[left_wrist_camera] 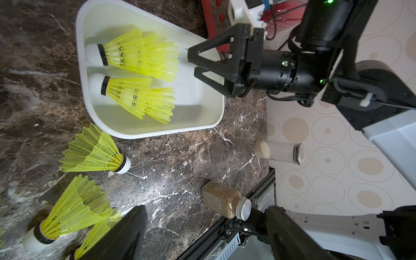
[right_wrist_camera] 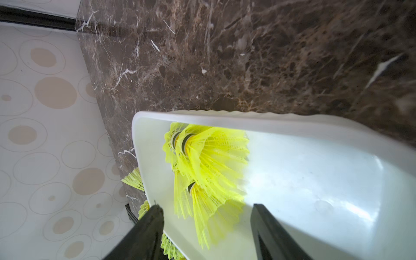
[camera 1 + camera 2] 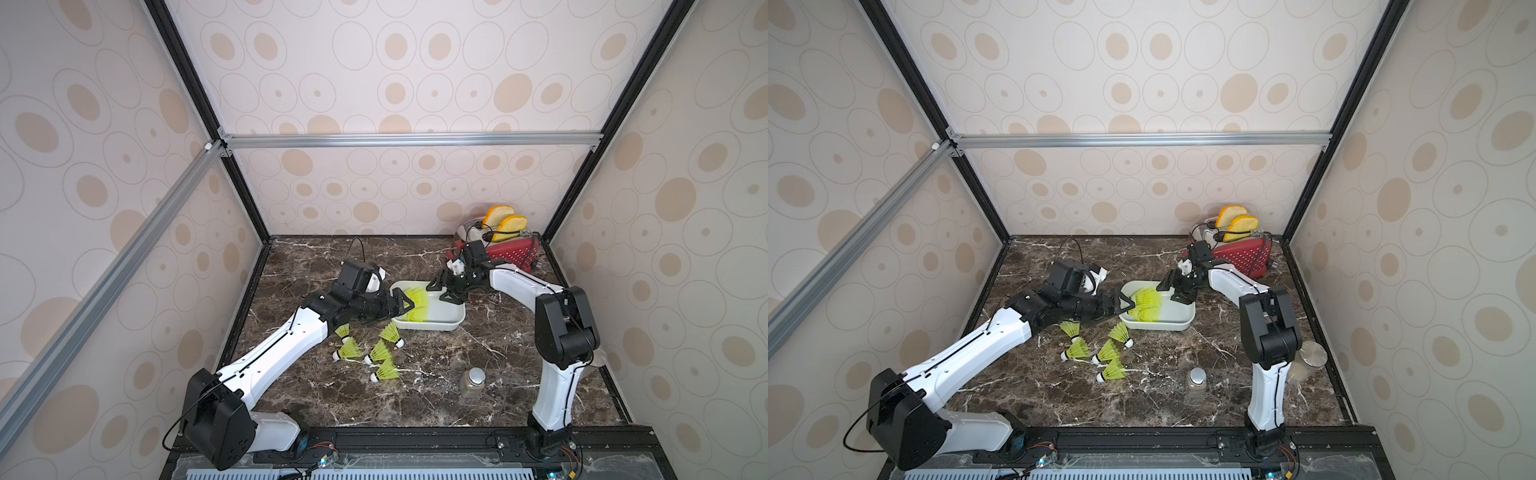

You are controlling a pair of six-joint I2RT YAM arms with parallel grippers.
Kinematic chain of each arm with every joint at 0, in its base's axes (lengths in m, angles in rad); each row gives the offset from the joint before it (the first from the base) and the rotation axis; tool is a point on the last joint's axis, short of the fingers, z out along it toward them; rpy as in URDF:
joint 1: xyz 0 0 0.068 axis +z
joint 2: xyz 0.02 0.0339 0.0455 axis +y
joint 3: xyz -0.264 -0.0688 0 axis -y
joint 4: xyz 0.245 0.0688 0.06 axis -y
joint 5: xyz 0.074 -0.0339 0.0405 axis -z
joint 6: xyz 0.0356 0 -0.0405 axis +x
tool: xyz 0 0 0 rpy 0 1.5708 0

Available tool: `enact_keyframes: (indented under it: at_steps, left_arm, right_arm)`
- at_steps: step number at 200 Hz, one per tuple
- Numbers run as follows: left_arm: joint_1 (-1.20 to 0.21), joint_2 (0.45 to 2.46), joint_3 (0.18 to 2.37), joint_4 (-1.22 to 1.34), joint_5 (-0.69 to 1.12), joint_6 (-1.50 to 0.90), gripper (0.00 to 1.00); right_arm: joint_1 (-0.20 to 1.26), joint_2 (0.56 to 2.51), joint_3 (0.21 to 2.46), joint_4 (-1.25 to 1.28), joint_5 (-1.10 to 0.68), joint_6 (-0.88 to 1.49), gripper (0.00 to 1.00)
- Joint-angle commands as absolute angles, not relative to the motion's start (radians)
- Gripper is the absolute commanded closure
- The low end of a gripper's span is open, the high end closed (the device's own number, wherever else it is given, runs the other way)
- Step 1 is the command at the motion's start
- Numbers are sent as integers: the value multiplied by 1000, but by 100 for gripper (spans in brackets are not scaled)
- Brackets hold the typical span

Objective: Put the shuttlecocks into the storage box
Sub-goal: Place the shuttlecock in the storage box, then pick up the shuttlecock at the center of the board.

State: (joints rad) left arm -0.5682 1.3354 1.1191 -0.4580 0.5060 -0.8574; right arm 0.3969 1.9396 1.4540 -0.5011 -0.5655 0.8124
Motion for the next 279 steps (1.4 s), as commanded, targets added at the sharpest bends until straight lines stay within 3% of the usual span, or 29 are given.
enact_keyframes:
  at_steps: [1, 88, 157, 207, 279]
  left_arm:
    - [-566, 1309, 1141, -481, 498, -826, 14]
    - [-566, 1208, 1100, -599, 454, -766, 14]
    - [-566, 975, 998, -843, 375, -713, 14]
    - [-566, 798, 911, -1002, 358, -705, 14]
    - [-566, 652, 854, -1128, 367, -712, 14]
  right_arm:
    - [397, 1888, 1483, -632, -489, 753, 31]
    - [427, 1668, 1439, -718, -396, 701, 33]
    - [713, 1528, 1241, -665, -401, 627, 40]
    - [925, 1550, 1134, -517, -423, 745, 41]
    - [1016, 1688, 1103, -371, -426, 811, 42]
